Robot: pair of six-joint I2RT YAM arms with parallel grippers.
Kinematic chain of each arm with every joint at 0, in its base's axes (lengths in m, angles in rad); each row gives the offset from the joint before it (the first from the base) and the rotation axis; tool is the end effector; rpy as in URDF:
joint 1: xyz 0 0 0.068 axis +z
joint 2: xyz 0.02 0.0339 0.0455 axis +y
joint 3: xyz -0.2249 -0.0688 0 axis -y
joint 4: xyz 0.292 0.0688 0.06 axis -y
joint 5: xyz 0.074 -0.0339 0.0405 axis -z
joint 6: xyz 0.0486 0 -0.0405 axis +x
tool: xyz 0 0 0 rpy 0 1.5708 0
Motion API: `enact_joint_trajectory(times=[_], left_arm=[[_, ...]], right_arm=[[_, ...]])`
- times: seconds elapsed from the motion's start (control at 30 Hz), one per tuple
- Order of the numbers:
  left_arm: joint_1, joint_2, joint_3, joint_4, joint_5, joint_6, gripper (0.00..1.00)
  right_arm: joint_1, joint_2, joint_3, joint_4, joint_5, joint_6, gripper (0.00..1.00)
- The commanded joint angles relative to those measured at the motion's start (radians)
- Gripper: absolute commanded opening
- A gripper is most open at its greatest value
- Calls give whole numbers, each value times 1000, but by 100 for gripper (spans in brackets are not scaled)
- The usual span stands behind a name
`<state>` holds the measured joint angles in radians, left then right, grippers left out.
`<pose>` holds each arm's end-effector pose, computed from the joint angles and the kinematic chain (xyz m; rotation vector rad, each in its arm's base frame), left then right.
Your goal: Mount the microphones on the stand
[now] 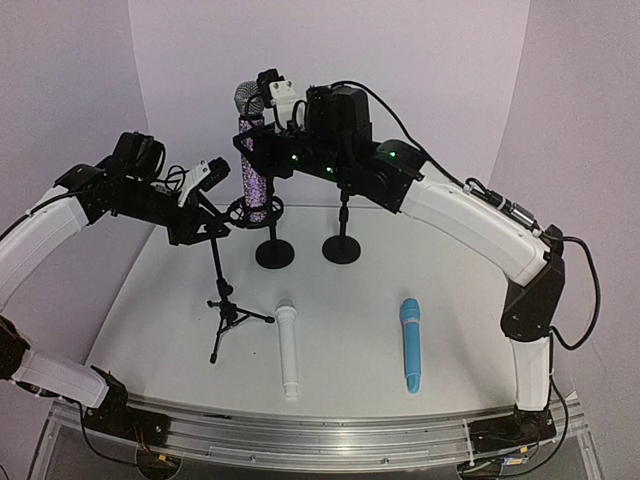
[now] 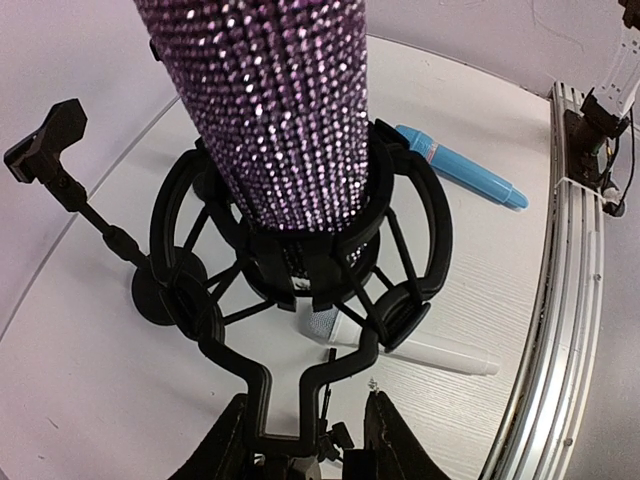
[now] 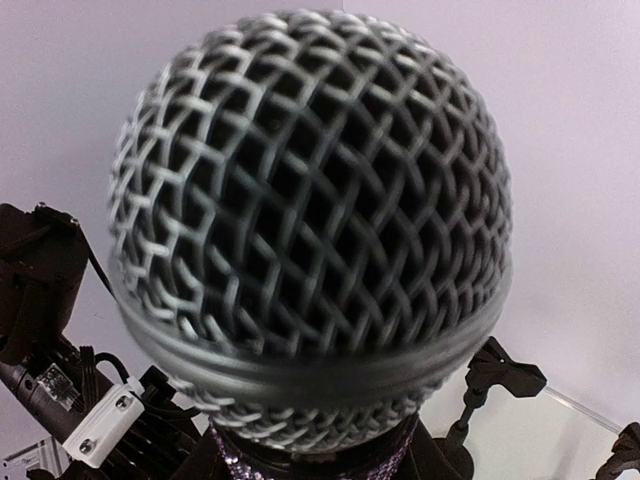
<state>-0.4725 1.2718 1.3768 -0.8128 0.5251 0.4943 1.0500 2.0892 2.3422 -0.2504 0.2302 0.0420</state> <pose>0.2792 -0.1701 0.3432 1.2708 1.8317 -0.5835 0.2686 0.4459 0.4403 -0.6095 1.4888 0.6741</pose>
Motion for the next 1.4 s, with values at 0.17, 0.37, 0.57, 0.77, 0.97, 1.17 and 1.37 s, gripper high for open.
enact_joint_trajectory(times=[0.17,0.37,0.57,0.77,0.97,1.17,1.37], left_arm=[[0,-81,-86,151,17,-79,0],[0,-121,-147,230,29,-109,0],[0,-138,-171,277,34,-108,0],[0,-136,-185,306,43,-111,0],[0,-137,-181,313,28,-108,0],[1,-135,-181,314,27,-111,0],[1,-135,-182,298,26,-97,0]], right_arm=[[5,13,-57,-7,-23,73,0],[5,26,-77,3,-58,126,0],[5,6,-167,4,-39,111,0],[4,11,-233,30,-103,192,0],[9,-41,-344,62,-104,139,0],[29,-88,-524,238,-136,66,0],[49,-90,-562,297,-123,0,26]])
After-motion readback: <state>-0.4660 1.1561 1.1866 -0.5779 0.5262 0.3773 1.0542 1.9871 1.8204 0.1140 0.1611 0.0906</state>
